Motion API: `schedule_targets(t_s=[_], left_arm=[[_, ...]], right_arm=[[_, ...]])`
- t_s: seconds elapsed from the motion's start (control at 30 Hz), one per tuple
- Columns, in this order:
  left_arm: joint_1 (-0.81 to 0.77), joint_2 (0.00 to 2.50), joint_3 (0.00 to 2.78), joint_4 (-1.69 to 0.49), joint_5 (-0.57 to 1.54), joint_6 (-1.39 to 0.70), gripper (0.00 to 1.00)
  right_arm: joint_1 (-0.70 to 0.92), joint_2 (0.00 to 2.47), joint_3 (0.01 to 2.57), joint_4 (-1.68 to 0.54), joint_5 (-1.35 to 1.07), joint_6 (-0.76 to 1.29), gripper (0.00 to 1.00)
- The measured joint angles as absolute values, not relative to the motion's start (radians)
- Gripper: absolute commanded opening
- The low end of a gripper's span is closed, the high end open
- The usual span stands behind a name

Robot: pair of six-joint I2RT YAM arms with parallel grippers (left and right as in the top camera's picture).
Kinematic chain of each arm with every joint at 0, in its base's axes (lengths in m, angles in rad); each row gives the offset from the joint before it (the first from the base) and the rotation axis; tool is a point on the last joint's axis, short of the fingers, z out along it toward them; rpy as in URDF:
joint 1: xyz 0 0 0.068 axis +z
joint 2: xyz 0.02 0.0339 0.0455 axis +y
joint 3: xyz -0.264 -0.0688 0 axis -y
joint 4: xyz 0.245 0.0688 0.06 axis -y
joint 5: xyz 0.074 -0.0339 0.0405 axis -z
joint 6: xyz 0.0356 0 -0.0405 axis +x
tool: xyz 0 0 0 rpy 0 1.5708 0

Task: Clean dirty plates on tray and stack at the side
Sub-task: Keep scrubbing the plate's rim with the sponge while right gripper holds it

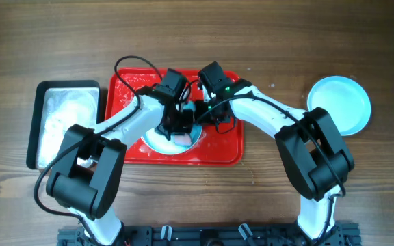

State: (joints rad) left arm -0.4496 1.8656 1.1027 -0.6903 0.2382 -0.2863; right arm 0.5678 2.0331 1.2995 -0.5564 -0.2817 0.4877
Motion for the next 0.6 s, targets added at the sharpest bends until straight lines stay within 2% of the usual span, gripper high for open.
schedule_targets(t_s=[0.27,0.43,0.6], left_arm=[[-0.377,1.861,1.105,-0.796,0.188,-0.414,0.04],[-0.306,1.848,1.091,-0.722,0.129,-0.523,0.04],[-0.295,1.845,1.090,-0.664,-0.037,-0.574,0.04]], right_arm=[[0.582,2.037,1.299,-0.545,-0.297,0.486,0.04],[0.582,2.038,1.299,-0.533,-0.299,0.501,0.04],[0.582,2.039,1.299,-0.532,-0.299,0.505,0.04]])
